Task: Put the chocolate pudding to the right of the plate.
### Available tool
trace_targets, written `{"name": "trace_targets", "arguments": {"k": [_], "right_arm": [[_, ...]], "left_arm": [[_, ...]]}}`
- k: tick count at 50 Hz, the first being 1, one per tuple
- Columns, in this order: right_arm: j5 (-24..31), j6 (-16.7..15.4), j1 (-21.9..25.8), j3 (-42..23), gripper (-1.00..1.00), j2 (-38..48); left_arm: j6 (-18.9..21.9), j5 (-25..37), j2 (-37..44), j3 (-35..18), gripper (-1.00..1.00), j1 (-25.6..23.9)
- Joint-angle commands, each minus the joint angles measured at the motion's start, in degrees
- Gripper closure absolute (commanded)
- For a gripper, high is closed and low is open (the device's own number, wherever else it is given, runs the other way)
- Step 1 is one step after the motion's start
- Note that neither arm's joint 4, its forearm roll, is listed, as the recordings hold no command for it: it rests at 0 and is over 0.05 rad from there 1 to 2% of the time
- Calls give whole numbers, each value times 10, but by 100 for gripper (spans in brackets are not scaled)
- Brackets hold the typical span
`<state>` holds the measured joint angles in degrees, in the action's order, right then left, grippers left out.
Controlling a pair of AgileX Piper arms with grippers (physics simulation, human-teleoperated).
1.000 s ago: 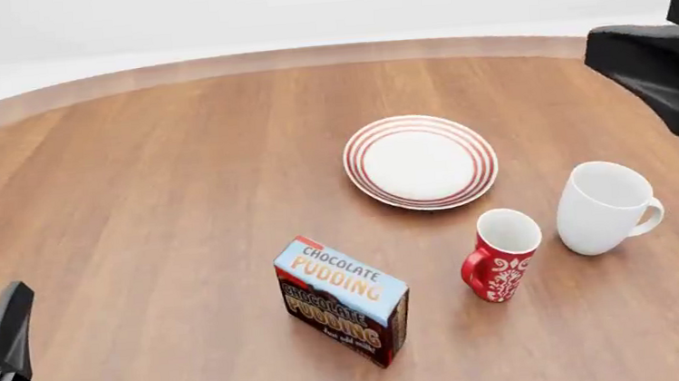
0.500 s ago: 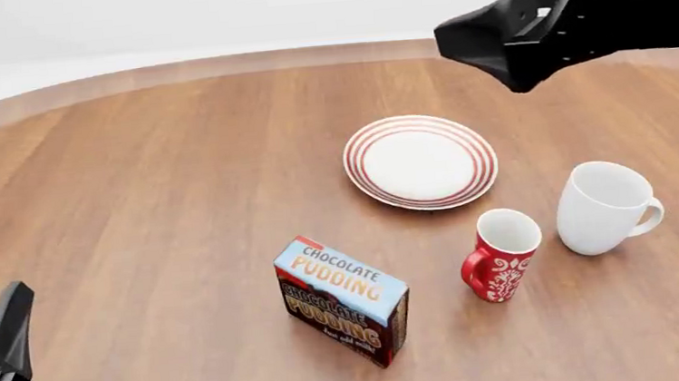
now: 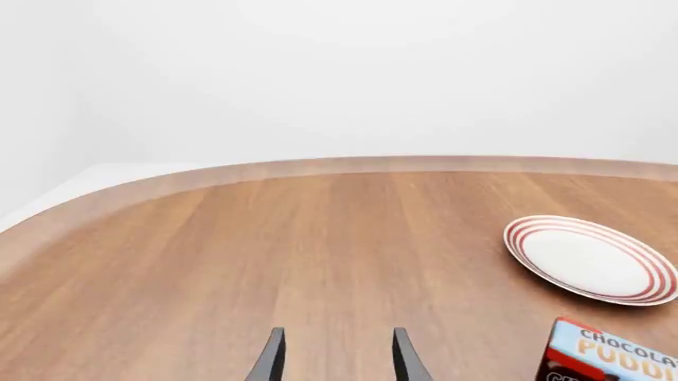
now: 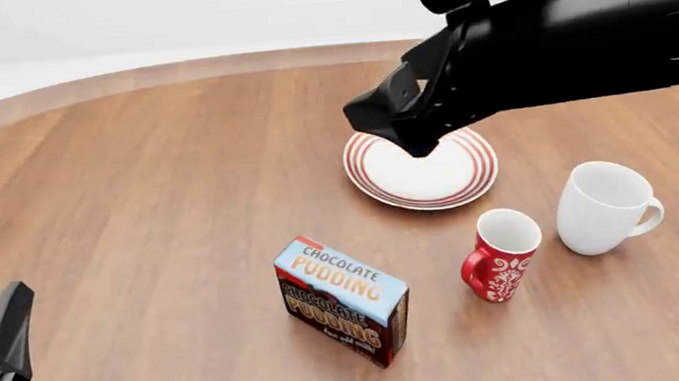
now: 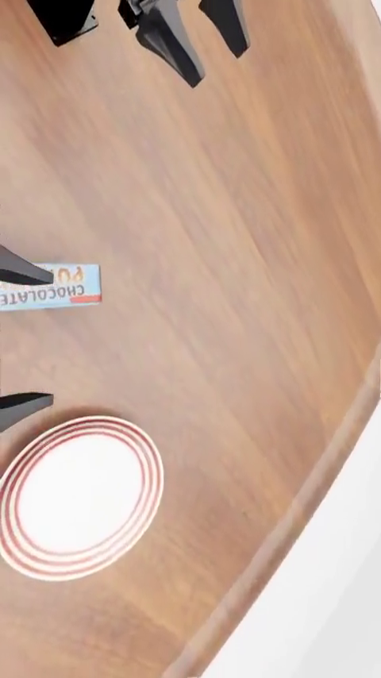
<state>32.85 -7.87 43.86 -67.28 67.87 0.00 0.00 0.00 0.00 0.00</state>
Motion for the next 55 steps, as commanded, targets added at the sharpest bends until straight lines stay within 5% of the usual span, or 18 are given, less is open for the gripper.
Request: {"name": "trace_targets", "arguments": {"k": [1, 29, 40, 55], "right_arm": [[-7, 25, 34, 14, -100, 17], [-66, 57, 84, 29, -100, 98], [-88, 32, 62, 56, -100, 98], [-120, 40, 54, 74, -100, 122]], "left_arm": [[0, 0, 0, 0, -100, 0], [0, 0, 0, 0, -100, 0], [0, 0, 0, 0, -100, 0], [0, 0, 0, 0, -100, 0]]}}
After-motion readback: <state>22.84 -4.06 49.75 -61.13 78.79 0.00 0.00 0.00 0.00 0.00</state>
